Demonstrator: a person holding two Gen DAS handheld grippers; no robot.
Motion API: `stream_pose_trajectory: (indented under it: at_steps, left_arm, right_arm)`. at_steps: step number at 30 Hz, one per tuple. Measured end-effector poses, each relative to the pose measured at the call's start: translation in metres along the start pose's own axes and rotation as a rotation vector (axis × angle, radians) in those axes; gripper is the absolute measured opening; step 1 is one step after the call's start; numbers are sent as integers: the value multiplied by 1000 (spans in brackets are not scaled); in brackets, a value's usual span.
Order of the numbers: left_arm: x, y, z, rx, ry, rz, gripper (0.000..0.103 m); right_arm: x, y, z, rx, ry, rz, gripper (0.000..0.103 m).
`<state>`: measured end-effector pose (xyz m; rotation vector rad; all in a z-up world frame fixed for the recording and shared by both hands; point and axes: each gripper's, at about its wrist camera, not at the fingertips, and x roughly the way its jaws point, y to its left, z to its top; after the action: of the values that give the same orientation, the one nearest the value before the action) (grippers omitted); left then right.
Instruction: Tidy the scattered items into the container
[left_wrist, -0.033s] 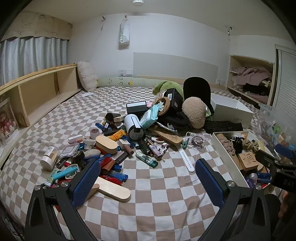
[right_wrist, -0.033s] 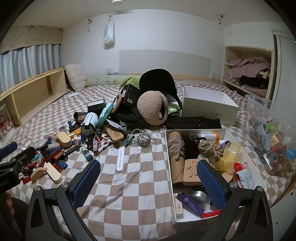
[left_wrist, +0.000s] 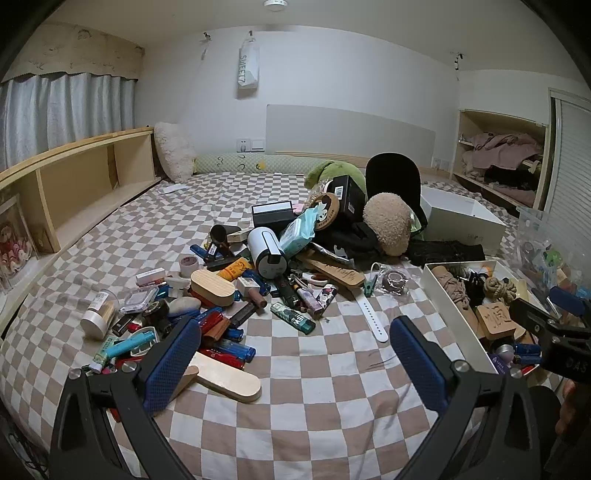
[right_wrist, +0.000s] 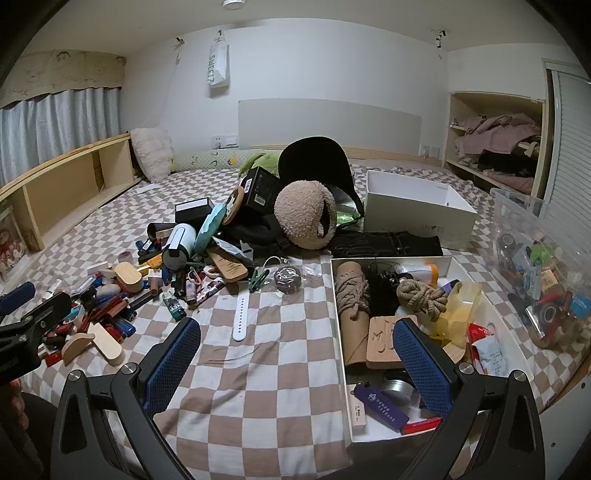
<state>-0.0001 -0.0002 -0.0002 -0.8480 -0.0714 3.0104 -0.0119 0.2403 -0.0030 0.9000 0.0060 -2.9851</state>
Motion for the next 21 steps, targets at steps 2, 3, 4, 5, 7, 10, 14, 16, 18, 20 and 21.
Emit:
stream_pose_trajectory:
  at_steps: [2, 3, 4, 5, 7, 10, 14, 16, 18, 20, 21]
  left_arm:
    - [0, 0, 0, 4, 2, 3, 103]
    - [0, 0, 0, 6, 3, 5, 103]
    - [-2, -3, 0, 9, 2, 7, 103]
    - [-3, -3, -1, 9, 3, 7, 103]
    - [1, -1, -2, 11, 8, 5, 103]
    - [0, -1, -2, 6, 0, 1, 103]
    - [-1, -2, -2, 7, 0, 2, 103]
    - [-1, -2, -3, 7, 0, 3, 103]
    - [-1, -3, -3, 7, 1, 4, 103]
    - [-2, -4, -3, 7, 1, 4, 103]
    - [-1, -4, -3, 7, 1, 5, 103]
  right_arm:
    - [0, 0, 0, -1, 0, 0, 103]
    - [1, 0, 0, -1, 0, 0, 103]
    - [1, 0, 0, -2, 0, 0, 103]
    - [1, 0, 0, -2, -1, 0, 103]
    - [1, 0, 0, -3, -1, 0, 103]
    - [2, -1, 0, -4, -1, 0, 103]
    - [3, -1, 0, -6, -2, 0, 103]
    - [3, 0, 0, -7, -1, 0, 103]
    - [2, 0, -1, -7, -1, 0, 103]
    - [2, 1, -2, -8, 0, 0, 103]
    - [2, 1, -2, -7, 0, 0, 103]
